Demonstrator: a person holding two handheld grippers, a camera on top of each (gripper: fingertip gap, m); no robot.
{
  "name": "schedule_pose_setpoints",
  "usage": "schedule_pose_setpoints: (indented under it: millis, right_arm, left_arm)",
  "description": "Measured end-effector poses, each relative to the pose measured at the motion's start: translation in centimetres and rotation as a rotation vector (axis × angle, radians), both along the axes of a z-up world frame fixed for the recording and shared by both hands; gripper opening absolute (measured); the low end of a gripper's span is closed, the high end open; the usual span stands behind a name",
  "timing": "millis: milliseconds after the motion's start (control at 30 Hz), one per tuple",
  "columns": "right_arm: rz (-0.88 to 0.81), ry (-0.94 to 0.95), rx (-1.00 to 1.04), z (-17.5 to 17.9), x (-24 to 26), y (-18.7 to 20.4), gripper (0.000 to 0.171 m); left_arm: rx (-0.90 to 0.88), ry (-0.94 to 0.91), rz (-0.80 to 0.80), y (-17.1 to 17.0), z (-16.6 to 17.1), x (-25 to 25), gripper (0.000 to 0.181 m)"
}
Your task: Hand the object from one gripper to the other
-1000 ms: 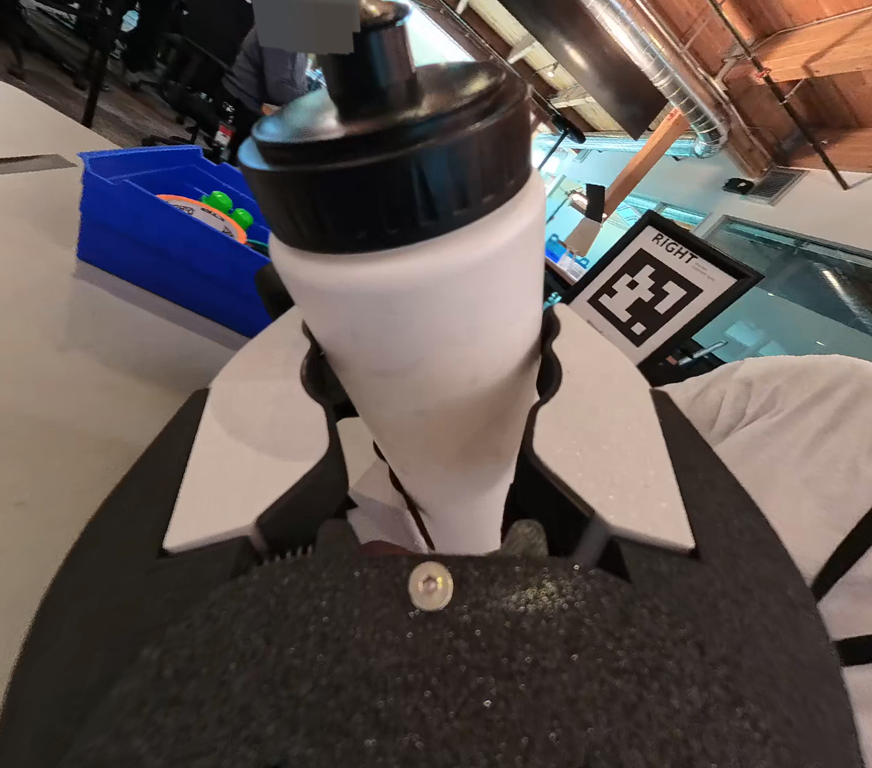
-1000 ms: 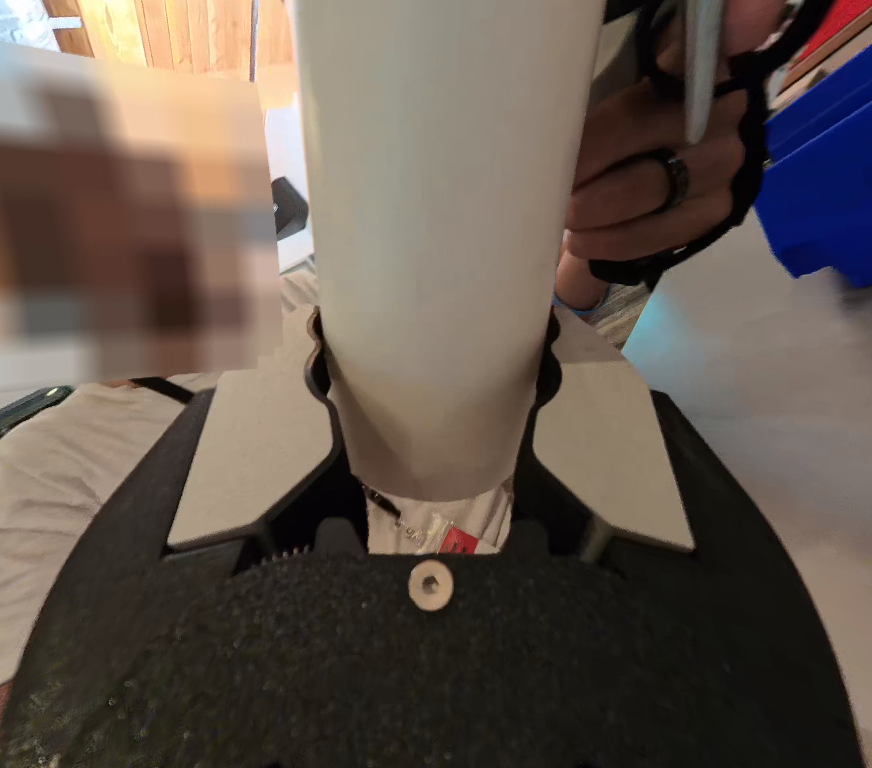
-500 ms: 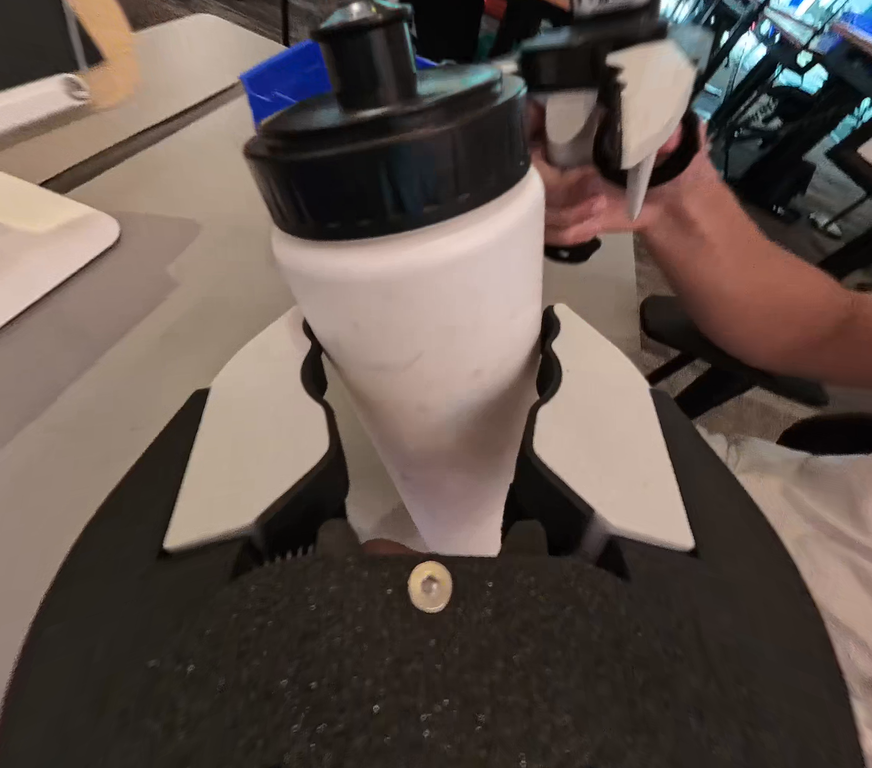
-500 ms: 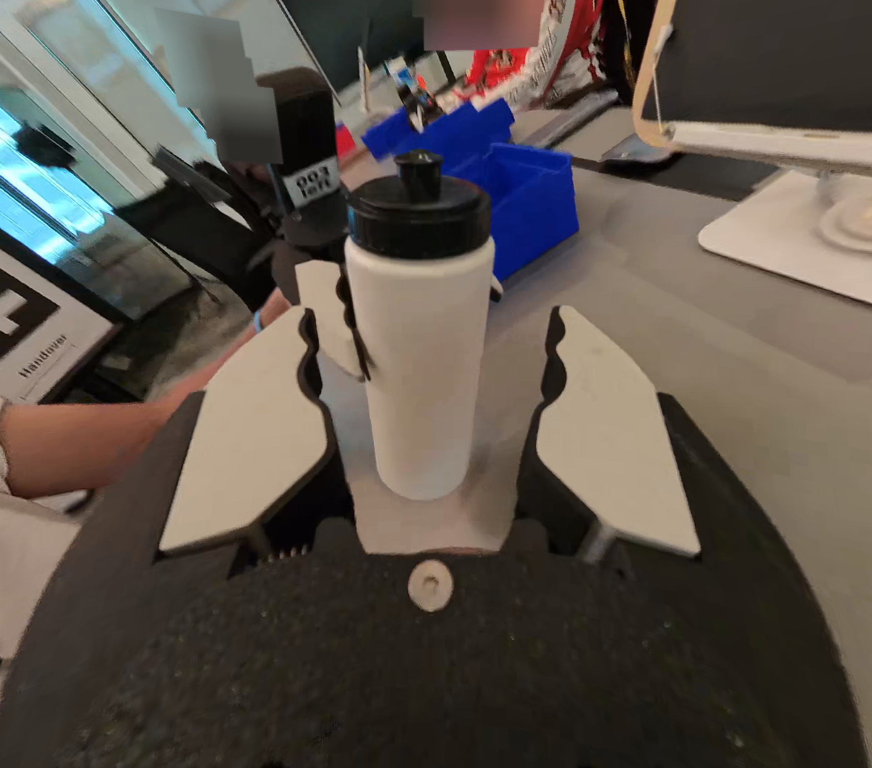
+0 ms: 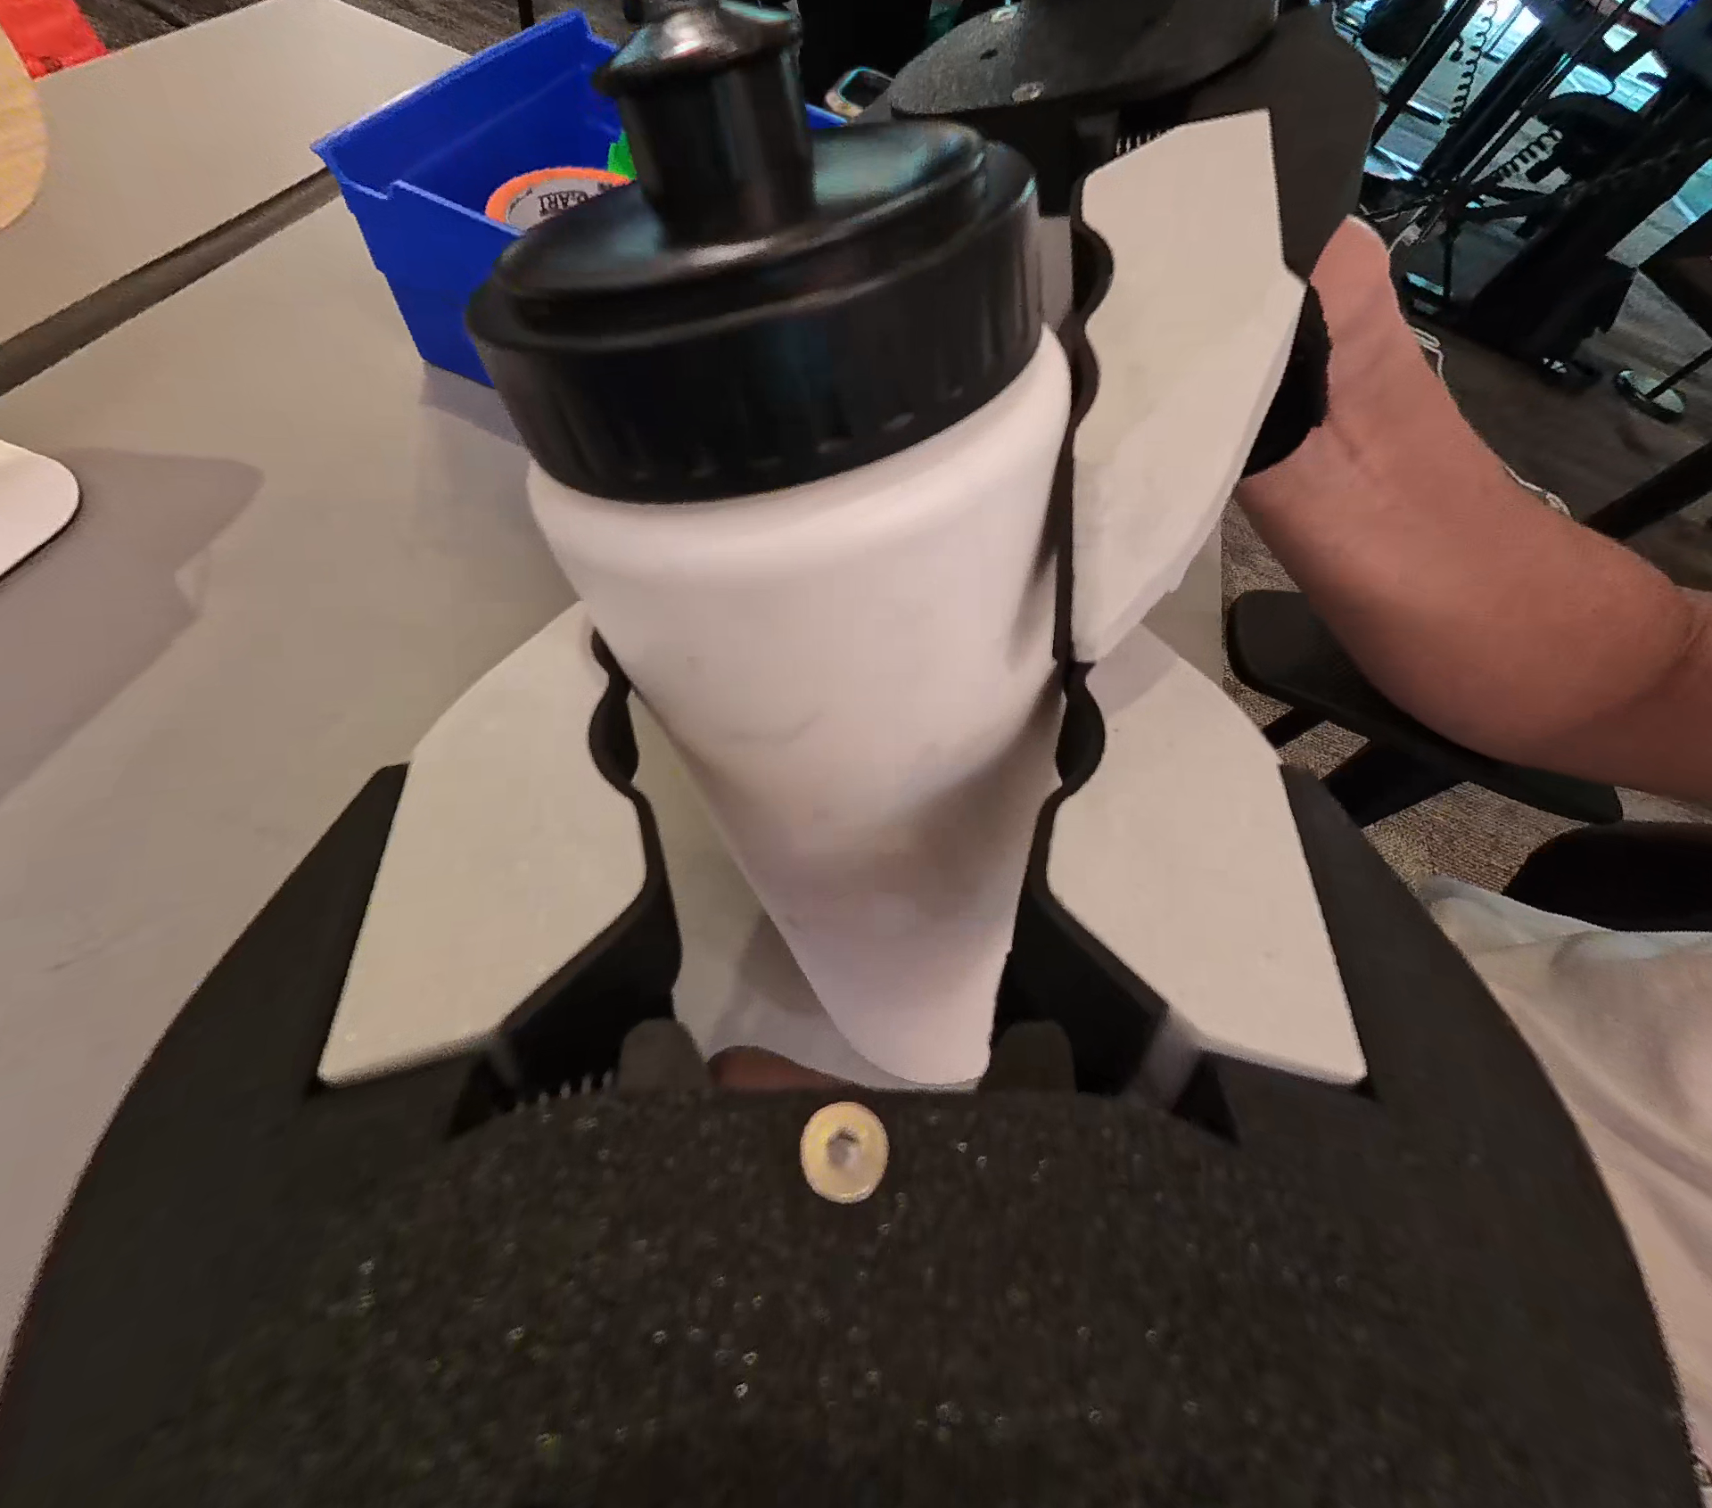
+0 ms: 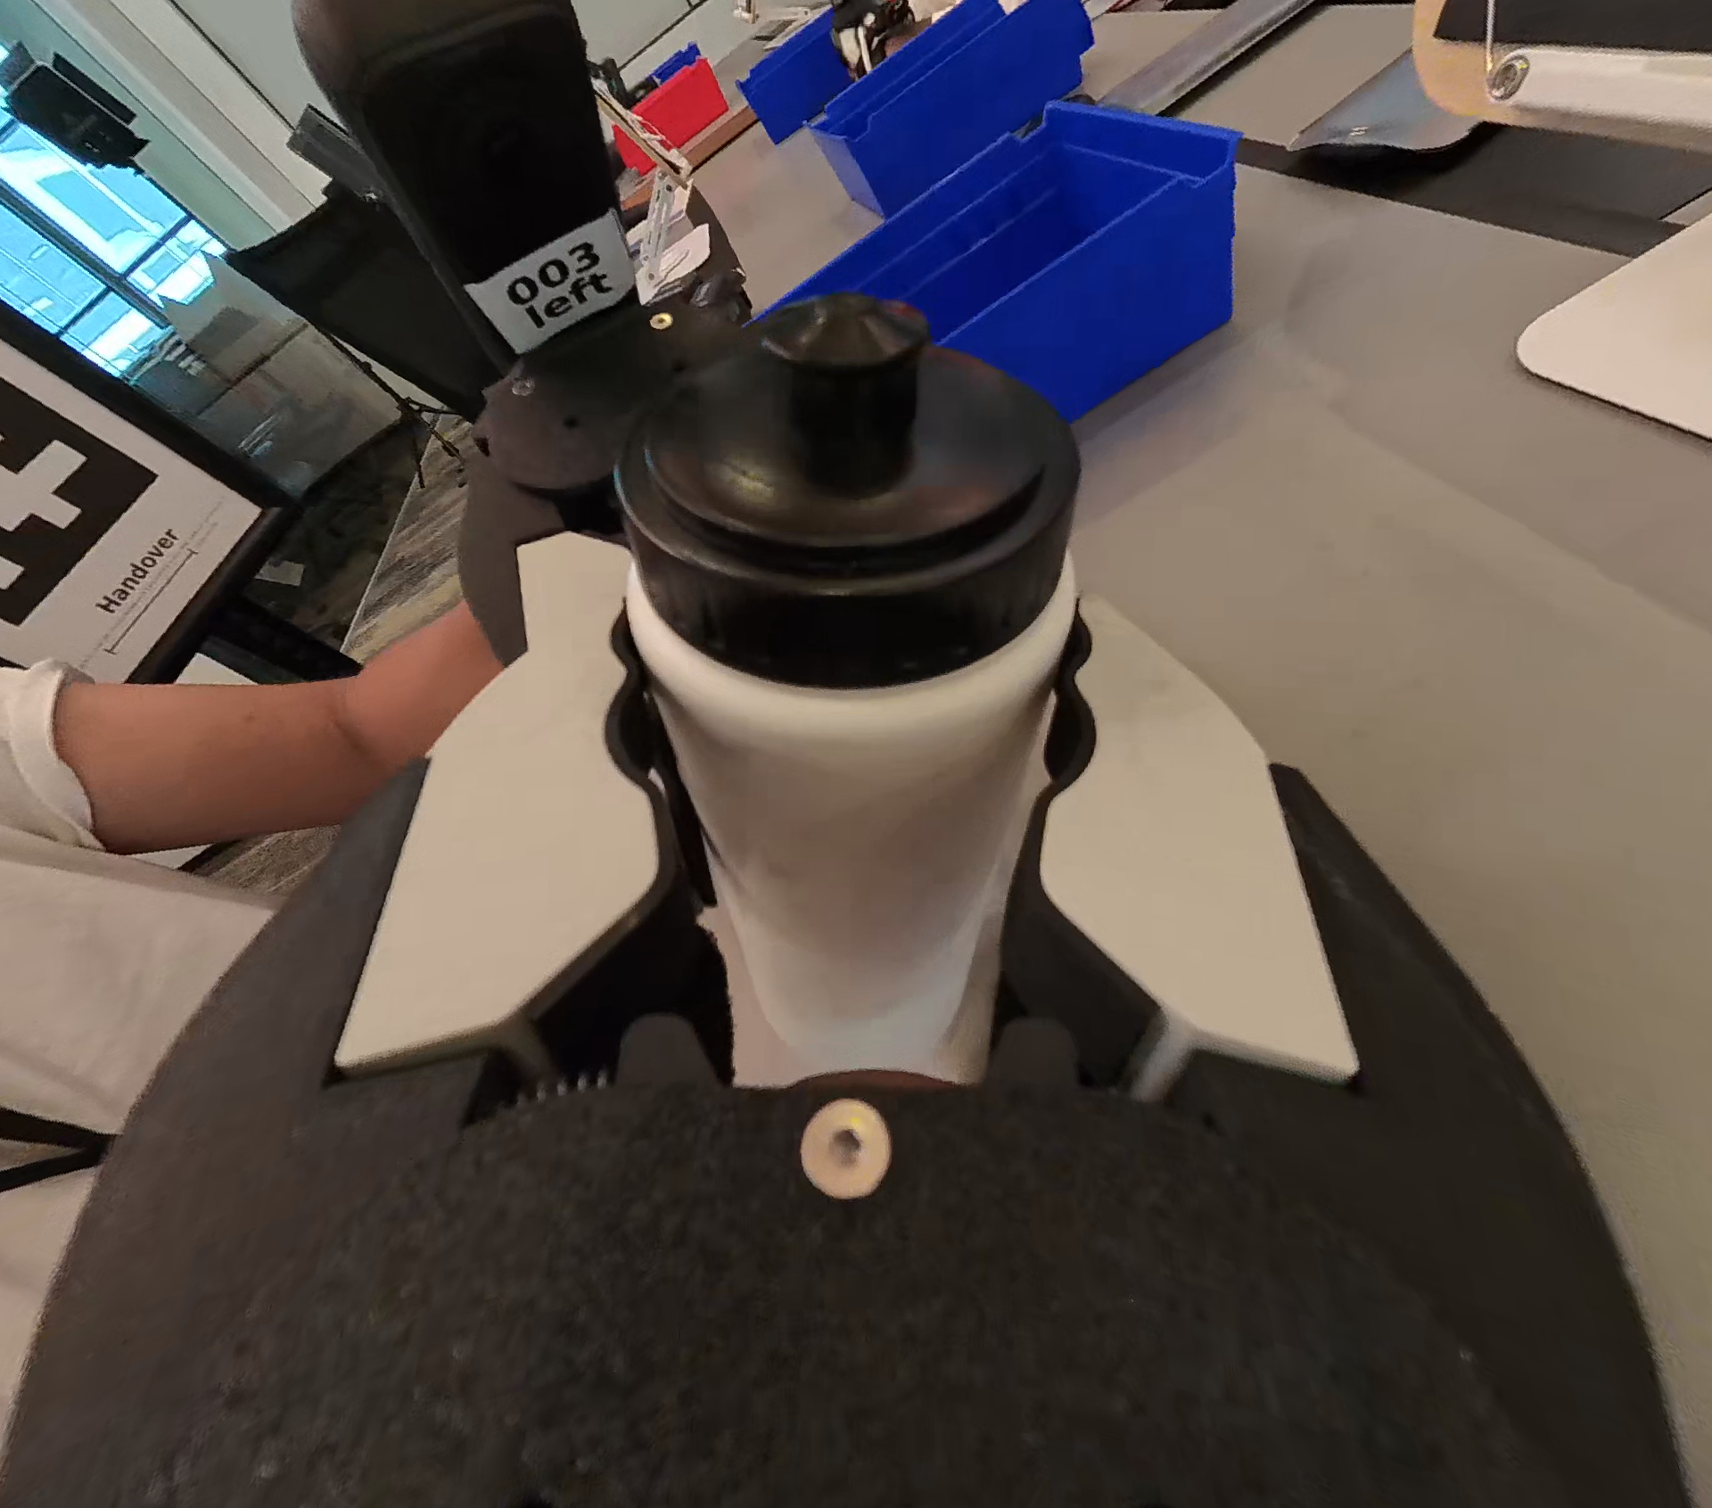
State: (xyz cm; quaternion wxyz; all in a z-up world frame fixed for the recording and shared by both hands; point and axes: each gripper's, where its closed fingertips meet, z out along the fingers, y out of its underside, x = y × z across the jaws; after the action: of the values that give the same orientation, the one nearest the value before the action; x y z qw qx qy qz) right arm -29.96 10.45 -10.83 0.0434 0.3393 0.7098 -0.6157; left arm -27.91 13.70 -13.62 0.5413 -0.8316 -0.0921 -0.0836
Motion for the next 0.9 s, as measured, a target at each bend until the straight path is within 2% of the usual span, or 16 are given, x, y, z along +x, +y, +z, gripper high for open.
schedule_pose_setpoints:
  millis: [133, 233, 367, 467, 600, 767, 800, 900]
  right_arm:
    - [-0.059, 0.029, 0.110, -0.8, -0.7, 1.3, 0.084]
    - [-0.143, 0.130, 0.194, -0.3, -1.4, 2.2, 0.084]
    - [-0.299, 0.379, 0.523, 0.0, -2.6, 2.7, 0.084]
    - [-0.380, 0.573, 0.772, 0.4, -3.0, 2.1, 0.083]
    - [-0.437, 0.757, 1.054, 0.6, -2.9, 0.9, 0.084]
    - [-0.448, 0.881, 1.192, 0.4, -2.4, -1.2, 0.083]
    - [-0.455, 0.892, 1.240, 0.3, -2.5, -1.2, 0.083]
    - [-0.490, 0.914, 1.340, 0.2, -2.7, -0.7, 0.083]
  left_arm:
    - [-0.029, -0.048, -0.012, -1.3, -0.1, -0.2, 0.085]
    - [-0.048, -0.106, 0.041, -2.9, 0.5, -1.6, 0.089]
    - [0.018, -0.199, 0.117, -3.9, 3.4, -2.3, 0.093]
    - [0.041, -0.149, 0.203, -4.2, 5.2, -2.7, 0.093]
    - [-0.042, -0.042, 0.266, -4.2, 4.8, -2.8, 0.096]
    - [-0.080, -0.013, 0.243, -3.7, 3.8, -2.6, 0.094]
    - [-0.075, -0.014, 0.223, -3.5, 3.7, -2.3, 0.089]
    - [-0.109, 0.031, 0.224, -3.3, 3.1, -2.6, 0.089]
